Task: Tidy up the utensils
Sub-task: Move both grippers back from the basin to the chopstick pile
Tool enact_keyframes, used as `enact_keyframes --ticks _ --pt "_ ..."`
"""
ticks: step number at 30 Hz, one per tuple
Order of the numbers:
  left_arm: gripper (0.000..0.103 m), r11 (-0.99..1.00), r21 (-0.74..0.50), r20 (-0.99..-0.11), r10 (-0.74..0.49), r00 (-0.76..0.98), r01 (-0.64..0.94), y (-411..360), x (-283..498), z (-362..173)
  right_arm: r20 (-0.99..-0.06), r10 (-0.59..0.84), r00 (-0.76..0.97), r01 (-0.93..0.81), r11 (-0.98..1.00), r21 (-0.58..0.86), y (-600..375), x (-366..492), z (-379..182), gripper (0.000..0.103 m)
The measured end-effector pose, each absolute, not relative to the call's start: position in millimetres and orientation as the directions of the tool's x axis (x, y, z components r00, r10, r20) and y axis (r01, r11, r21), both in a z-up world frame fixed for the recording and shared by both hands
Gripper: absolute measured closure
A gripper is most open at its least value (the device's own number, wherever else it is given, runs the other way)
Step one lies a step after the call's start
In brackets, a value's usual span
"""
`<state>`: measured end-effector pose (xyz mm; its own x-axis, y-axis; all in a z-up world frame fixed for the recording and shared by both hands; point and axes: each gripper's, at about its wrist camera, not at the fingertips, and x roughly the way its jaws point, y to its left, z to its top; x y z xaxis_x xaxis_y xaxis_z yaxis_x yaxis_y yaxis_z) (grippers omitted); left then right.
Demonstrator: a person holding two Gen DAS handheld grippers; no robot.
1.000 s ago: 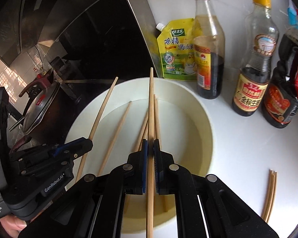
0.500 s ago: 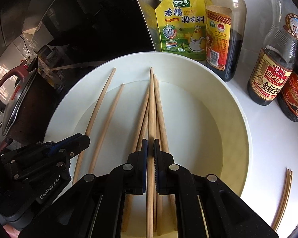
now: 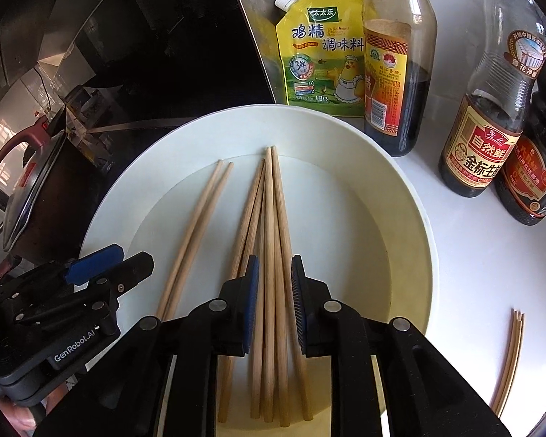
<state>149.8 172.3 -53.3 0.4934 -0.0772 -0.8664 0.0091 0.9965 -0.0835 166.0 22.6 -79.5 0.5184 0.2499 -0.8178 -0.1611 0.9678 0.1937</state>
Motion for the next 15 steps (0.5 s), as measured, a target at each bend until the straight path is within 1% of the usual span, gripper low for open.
enact_keyframes --ticks 2,3,4,5,11,15 --pt "0.051 0.996 -0.084 -0.865 -0.073 0.497 0.0 174.5 146.3 -50.4 -0.816 0.247 0.522 -0.162 0.968 0.189 21.7 161.9 -77.4 0.079" --pt "0.049 0.997 -0.083 -0.864 -0.07 0.499 -0.005 174.8 144.6 -48.9 -0.815 0.247 0.525 -0.163 0.969 0.188 21.2 159.8 -76.5 0.076" --pt "0.043 0.997 -0.082 -0.861 -0.067 0.503 -0.007 174.9 142.9 -47.4 -0.813 0.247 0.527 -0.165 0.968 0.188 20.8 158.3 -75.7 0.075" --pt "0.041 0.997 -0.08 -0.859 -0.063 0.509 -0.01 174.9 140.9 -45.7 -0.812 0.25 0.527 -0.169 0.967 0.188 20.7 157.9 -74.8 0.075" --pt "0.038 0.997 -0.066 -0.858 -0.044 0.512 -0.026 176.3 128.7 -37.8 -0.803 0.256 0.538 -0.178 0.966 0.189 16.5 145.3 -66.3 0.074" --pt "0.034 0.998 -0.051 -0.851 -0.027 0.525 -0.031 174.3 117.6 -29.2 -0.792 0.263 0.552 -0.184 0.964 0.192 11.7 135.6 -57.6 0.067"
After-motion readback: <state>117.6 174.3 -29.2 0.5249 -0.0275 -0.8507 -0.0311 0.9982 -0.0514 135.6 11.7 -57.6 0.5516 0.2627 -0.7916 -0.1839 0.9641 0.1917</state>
